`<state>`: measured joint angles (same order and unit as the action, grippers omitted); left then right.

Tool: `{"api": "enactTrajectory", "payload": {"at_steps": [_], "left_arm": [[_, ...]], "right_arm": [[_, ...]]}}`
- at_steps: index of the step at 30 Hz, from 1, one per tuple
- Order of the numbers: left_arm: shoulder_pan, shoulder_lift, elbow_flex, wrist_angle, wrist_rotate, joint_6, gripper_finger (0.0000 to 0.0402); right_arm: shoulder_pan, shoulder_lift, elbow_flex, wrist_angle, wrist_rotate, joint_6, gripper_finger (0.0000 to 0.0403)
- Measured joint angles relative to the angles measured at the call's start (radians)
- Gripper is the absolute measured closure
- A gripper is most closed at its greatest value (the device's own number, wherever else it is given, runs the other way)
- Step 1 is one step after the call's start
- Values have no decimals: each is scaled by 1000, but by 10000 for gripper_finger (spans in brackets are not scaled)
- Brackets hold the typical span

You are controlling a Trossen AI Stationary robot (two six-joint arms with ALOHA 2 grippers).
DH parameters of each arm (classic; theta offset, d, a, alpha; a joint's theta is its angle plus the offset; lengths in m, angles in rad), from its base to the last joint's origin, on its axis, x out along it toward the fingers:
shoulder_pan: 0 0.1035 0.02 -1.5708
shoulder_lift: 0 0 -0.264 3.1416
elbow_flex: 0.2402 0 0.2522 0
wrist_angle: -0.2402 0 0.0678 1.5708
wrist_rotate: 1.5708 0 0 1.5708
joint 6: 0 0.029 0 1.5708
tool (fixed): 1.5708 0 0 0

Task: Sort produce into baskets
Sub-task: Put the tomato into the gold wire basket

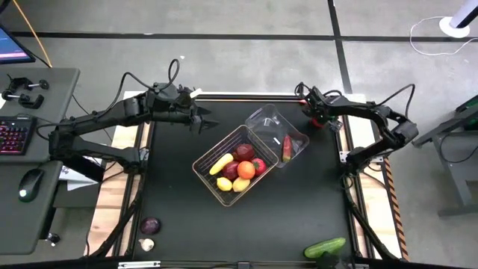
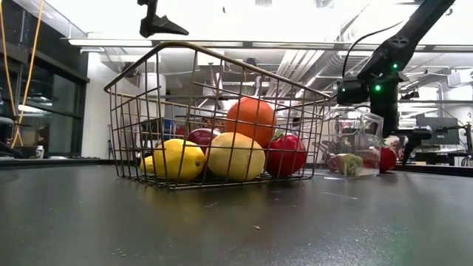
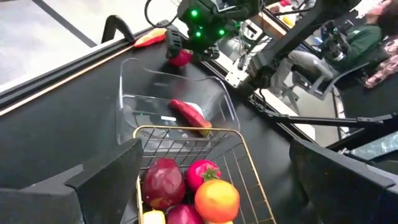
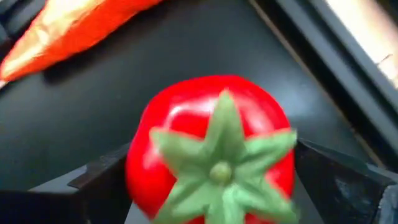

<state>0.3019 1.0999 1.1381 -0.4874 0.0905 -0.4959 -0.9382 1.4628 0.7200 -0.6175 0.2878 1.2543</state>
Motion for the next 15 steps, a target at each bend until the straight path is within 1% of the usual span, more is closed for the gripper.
{"api": "enactTrajectory", "payload": {"at_steps": [3, 5, 7, 12, 13, 15], "left_arm": [[0, 0, 0, 0, 0, -1, 7], [0, 0, 0, 0, 0, -9, 7], [0, 0, 0, -1, 0, -9, 7], [0, 0, 0, -1, 0, -18, 7], [0, -1, 0, -2, 7, -19, 7], [0, -9, 0, -4, 41, -13, 7]], "right_arm": [[0, 0, 4, 2, 36, -32, 13], [0, 0, 14, 5, 55, -52, 25], [0, 0, 28, 9, 69, -78, 46], [0, -3, 71, 5, 52, -148, 128], [5, -10, 88, 8, 48, -181, 135], [20, -31, 131, 13, 49, -256, 135]]}}
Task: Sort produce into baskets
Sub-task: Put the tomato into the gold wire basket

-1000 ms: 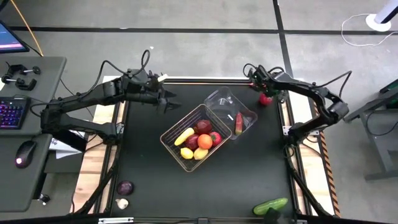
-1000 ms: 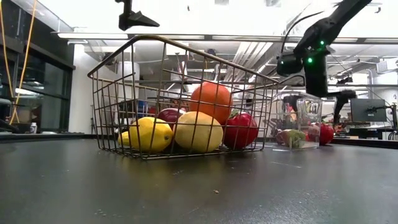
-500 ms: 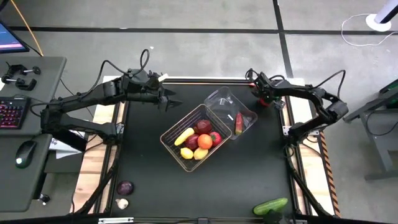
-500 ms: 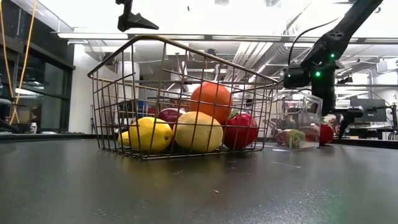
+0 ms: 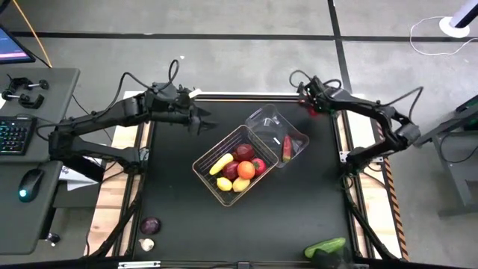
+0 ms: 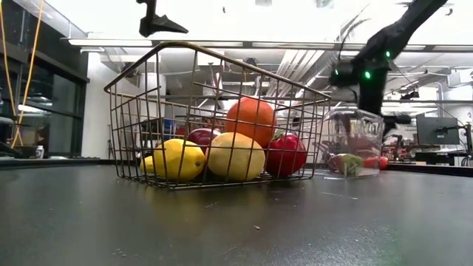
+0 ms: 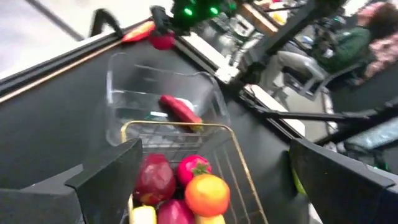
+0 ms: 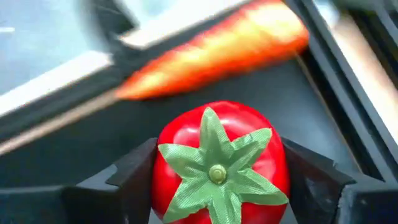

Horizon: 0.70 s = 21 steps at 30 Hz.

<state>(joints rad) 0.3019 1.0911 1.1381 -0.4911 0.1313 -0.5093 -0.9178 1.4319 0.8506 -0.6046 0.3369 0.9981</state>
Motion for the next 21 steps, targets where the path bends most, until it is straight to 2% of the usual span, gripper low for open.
{"api": "enactTrajectory", "payload": {"at_steps": [4, 8, 15, 21], "left_arm": [[0, -37, 0, -7, 16, 14, 7], [2, -92, 0, -15, 9, 39, 7], [20, -211, 0, -11, -19, 118, 7], [21, -314, 0, -14, 50, 61, 7]], "right_arm": [[38, -52, 99, -27, 4, -97, 135], [147, -127, 213, 51, -24, -209, 135], [476, -120, 344, 118, -250, -370, 135], [768, -30, 344, 151, -285, -378, 135]]}}
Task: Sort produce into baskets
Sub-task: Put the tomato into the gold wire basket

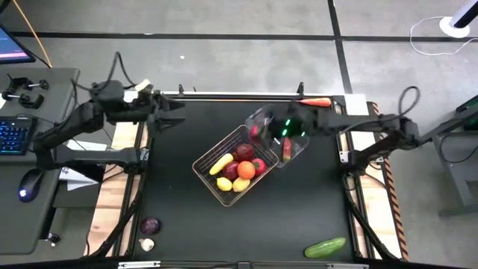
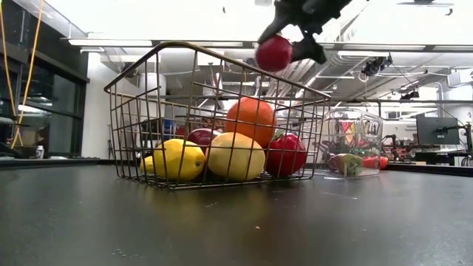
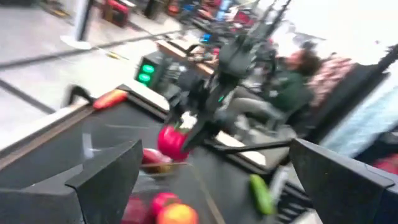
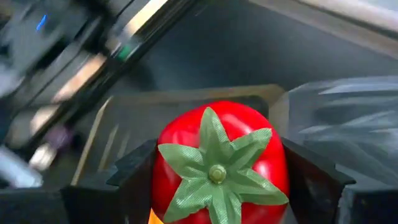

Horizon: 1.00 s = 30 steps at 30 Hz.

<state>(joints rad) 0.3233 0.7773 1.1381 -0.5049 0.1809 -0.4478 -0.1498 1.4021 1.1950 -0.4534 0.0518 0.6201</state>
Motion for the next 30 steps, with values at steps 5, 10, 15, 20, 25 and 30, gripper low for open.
{"api": "enactTrajectory", "payload": {"at_steps": [5, 10, 15, 20, 25, 30], "left_arm": [[0, -55, 0, -4, 131, -102, 7], [-7, -80, 0, -11, 209, -152, 7], [-18, -82, 0, -73, 221, -139, 7], [-31, -64, 0, -192, 221, -90, 7], [-45, -29, 0, -213, 213, -91, 7], [-58, 25, 0, -160, 191, -122, 7]], "right_arm": [[142, 106, -1, 146, -56, 6, 133], [193, 187, -1, 286, -57, 35, 116], [204, 222, 15, 319, -58, 102, 113], [202, 222, 21, 328, -55, 209, 111], [202, 222, 21, 324, -52, 242, 110], [191, 222, 21, 380, -58, 100, 109]]}}
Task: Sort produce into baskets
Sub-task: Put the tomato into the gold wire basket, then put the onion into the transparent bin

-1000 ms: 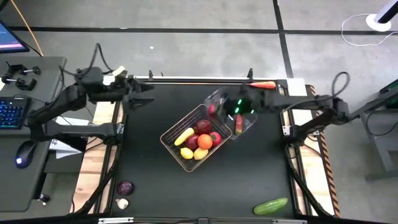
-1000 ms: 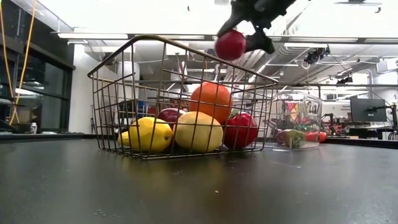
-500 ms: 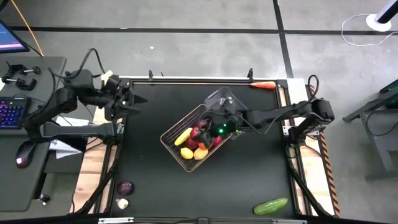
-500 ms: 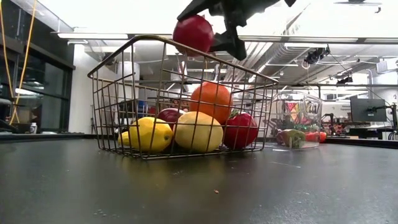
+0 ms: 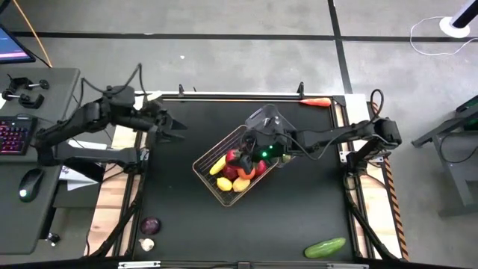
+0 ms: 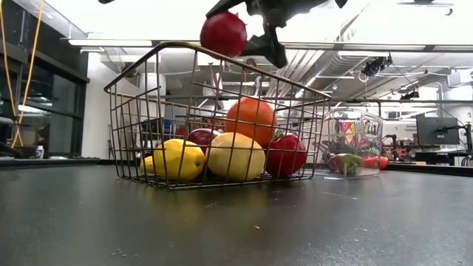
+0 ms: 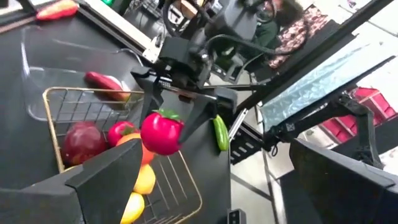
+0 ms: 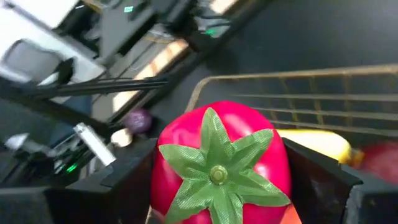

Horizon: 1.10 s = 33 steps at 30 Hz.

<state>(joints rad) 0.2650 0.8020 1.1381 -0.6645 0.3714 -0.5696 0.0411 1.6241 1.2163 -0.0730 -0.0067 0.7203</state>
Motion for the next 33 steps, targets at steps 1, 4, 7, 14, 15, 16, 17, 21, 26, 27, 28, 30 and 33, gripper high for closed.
{"api": "enactTrajectory", "payload": {"at_steps": [1, 4, 7, 14, 15, 16, 17, 21, 26, 27, 28, 30, 33], "left_arm": [[-3, 13, 0, 11, 0, -11, 7], [-20, 56, 0, 47, -13, -43, 7], [-46, 104, 0, 78, -35, -74, 7], [-127, 207, 0, 154, -96, -173, 7], [-144, 217, 0, 162, -117, -190, 7], [-161, 228, 0, 168, -134, -206, 7], [-180, 239, 0, 174, -152, -219, 7], [-300, 281, 0, 156, -190, -307, 7], [-550, 356, 0, -61, -202, -536, 7], [-603, 374, 0, -120, -207, -608, 7], [-655, 392, 0, -174, -214, -685, 7], [-756, 430, 0, -289, -228, -847, 7], [-890, 491, 0, -418, -232, -1021, 7]], "right_arm": [[-4, 0, 0, 12, -26, -20, 109], [-9, 0, 0, 11, -43, -44, 102], [-9, 0, 0, 9, -54, -73, 72], [-14, -10, 0, 2, -82, -169, 17], [-18, -18, 0, -1, -85, -185, 22], [-24, -28, 0, -8, -90, -204, 26], [-32, -42, 0, -13, -98, -226, 28], [-71, -129, 0, -90, -107, -311, 31], [-109, -234, 0, -249, -29, -393, 31], [-113, -252, 0, -273, -11, -407, 31], [-115, -264, 0, -294, 6, -413, 31], [-120, -286, 0, -329, 28, -415, 31], [-122, -296, 0, -352, 33, -415, 31]]}}
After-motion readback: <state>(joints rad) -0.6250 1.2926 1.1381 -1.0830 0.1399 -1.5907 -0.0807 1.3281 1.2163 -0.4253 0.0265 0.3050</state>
